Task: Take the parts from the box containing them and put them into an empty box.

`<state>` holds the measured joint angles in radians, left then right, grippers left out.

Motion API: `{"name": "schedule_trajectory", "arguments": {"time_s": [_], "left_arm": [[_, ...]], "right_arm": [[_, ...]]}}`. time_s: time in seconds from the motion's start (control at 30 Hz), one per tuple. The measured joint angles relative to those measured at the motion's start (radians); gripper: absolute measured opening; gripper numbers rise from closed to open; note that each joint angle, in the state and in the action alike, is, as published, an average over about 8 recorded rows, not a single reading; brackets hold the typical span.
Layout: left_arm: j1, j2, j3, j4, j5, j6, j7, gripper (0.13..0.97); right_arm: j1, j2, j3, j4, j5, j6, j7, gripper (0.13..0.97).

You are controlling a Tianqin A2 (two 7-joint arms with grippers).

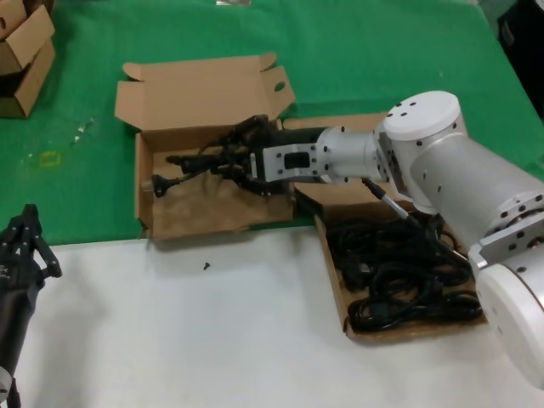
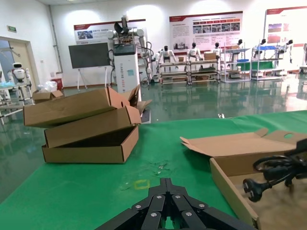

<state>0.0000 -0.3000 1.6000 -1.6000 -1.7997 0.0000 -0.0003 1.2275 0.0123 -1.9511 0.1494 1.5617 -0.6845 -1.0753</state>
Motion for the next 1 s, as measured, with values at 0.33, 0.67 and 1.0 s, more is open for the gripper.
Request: {"name": "schedule_trajectory", "arguments": {"time_s": [0.33, 0.67, 1.0], "left_arm": [[0.000, 0.000, 0.000, 0.000, 0.000, 0.000, 0.000, 0.143], [0.000, 0.000, 0.000, 0.000, 0.000, 0.000, 0.000, 0.143], [0.000, 0.000, 0.000, 0.000, 0.000, 0.000, 0.000, 0.143]], "right_arm": [[0.020, -0.010, 0.025, -0.032, 0.059, 0.036, -0.084, 0.388], [-0.028, 0.030, 0.013, 0.092, 0.040, 0.029, -0.005, 0.594], [-0.205, 0.188, -0.057, 0.527, -0.060, 0.010, 0.310, 0.745]]}}
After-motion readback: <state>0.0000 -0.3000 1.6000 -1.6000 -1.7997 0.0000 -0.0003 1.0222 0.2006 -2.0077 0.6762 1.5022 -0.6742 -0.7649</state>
